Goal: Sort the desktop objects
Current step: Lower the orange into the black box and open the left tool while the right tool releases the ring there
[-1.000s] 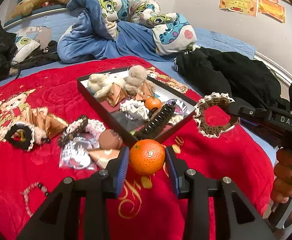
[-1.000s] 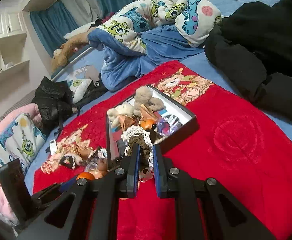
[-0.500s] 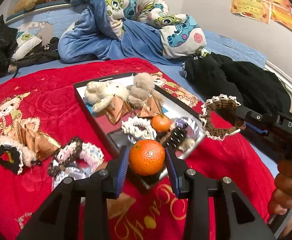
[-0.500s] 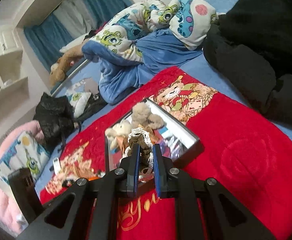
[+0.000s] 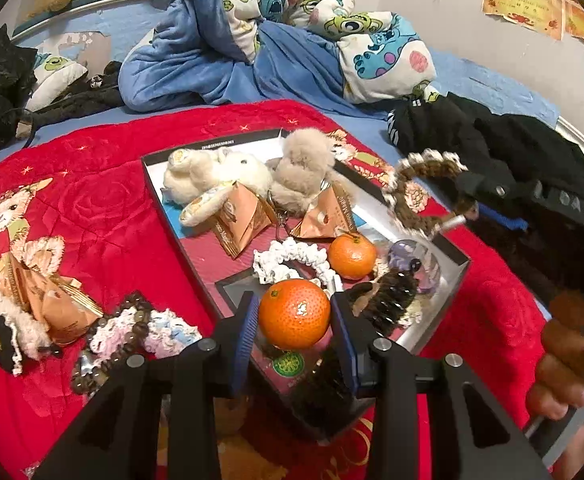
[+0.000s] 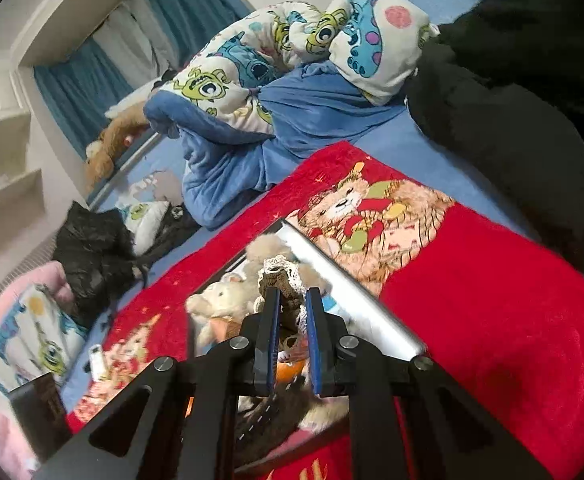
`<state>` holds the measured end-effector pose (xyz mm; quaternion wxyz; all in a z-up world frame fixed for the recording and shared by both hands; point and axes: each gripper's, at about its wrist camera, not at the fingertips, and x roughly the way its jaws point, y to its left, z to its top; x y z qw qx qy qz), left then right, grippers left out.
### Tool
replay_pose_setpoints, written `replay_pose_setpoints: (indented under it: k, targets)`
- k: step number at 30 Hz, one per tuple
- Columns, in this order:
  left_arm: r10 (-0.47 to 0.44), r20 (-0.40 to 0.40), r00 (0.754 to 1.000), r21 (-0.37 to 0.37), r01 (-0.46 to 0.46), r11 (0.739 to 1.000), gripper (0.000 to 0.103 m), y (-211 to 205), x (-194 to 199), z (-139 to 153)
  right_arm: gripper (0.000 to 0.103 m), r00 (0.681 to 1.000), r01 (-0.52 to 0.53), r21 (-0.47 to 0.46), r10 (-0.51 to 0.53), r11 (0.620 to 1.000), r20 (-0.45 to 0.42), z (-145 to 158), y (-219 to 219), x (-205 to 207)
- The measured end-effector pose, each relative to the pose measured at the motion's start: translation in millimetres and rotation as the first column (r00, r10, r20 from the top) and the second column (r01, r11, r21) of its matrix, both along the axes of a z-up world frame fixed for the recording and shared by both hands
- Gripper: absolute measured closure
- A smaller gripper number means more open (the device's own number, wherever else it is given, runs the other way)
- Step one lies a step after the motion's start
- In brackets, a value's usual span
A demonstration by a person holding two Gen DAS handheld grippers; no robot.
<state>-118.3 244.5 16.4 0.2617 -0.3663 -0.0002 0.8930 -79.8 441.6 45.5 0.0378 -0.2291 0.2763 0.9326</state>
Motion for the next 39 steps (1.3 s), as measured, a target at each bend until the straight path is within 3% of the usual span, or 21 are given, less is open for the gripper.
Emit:
replay_pose_setpoints:
  k: [6, 14, 26, 39]
  targets:
    - [-0.015, -0.027, 1.000, -0.029, 0.014, 0.999, 0.065, 14, -7, -12, 0.089, 0.995, -0.038, 0.025, 0.035, 0.999, 0.095, -17, -1, -32]
    - [-0.009, -0.056, 0.998, 0.001, 0.009, 1.000, 0.065, 13, -9, -16, 0.089, 0.976, -0.036, 0.140, 0.005, 0.989, 0.216, -48, -7, -57]
    - [-0.010, -0.079, 0.997, -0.004, 0.009, 1.000, 0.065, 13, -6, -17, 0.090, 0.978, -0.034, 0.182, -0.004, 0.983, 0.207, -48, -13, -55]
    - [-0.004, -0.083, 0.997, -0.011, 0.003, 1.000, 0.065, 13, -5, -17, 0.084, 0.985, -0.063, 0.139, 0.039, 0.988, 0.169, -45, -13, -52]
